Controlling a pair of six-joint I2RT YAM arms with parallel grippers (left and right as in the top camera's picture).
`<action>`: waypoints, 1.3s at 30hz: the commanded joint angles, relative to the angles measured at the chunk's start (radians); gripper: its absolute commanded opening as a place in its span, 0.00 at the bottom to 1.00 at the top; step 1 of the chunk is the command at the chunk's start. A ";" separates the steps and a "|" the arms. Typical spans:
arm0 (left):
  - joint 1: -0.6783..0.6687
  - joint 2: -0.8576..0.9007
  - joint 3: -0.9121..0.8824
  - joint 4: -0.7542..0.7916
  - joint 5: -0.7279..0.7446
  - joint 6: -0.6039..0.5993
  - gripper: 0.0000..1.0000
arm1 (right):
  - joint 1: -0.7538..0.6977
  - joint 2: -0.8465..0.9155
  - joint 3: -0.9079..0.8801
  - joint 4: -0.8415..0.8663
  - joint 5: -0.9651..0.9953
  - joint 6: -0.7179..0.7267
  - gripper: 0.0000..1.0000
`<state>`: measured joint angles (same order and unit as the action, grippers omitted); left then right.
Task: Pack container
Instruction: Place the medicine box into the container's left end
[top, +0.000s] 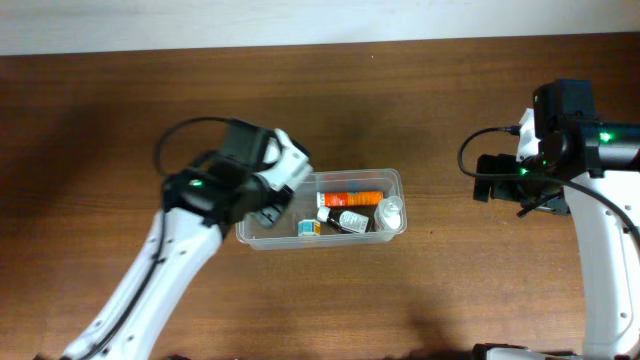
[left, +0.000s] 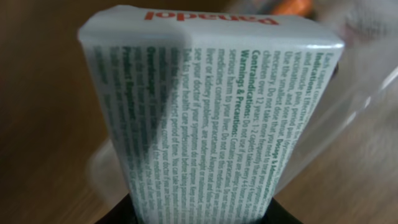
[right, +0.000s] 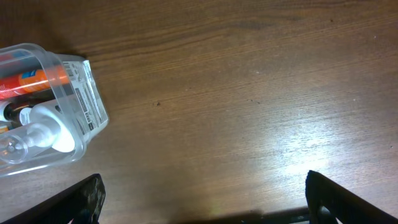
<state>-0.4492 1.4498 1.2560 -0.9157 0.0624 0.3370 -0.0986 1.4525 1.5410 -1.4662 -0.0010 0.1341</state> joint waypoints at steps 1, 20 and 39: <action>-0.034 0.099 -0.035 -0.002 -0.068 0.103 0.40 | -0.006 0.004 0.000 -0.002 -0.006 0.000 0.94; -0.032 0.228 0.032 -0.006 -0.202 -0.107 0.99 | -0.005 0.003 0.000 0.001 -0.006 -0.015 0.94; 0.278 -0.111 0.039 0.000 -0.272 -0.519 1.00 | 0.178 -0.047 0.000 0.307 -0.016 -0.026 0.99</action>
<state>-0.2043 1.3403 1.2884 -0.8928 -0.2176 -0.1337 0.0750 1.4239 1.5402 -1.1488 -0.0086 0.1089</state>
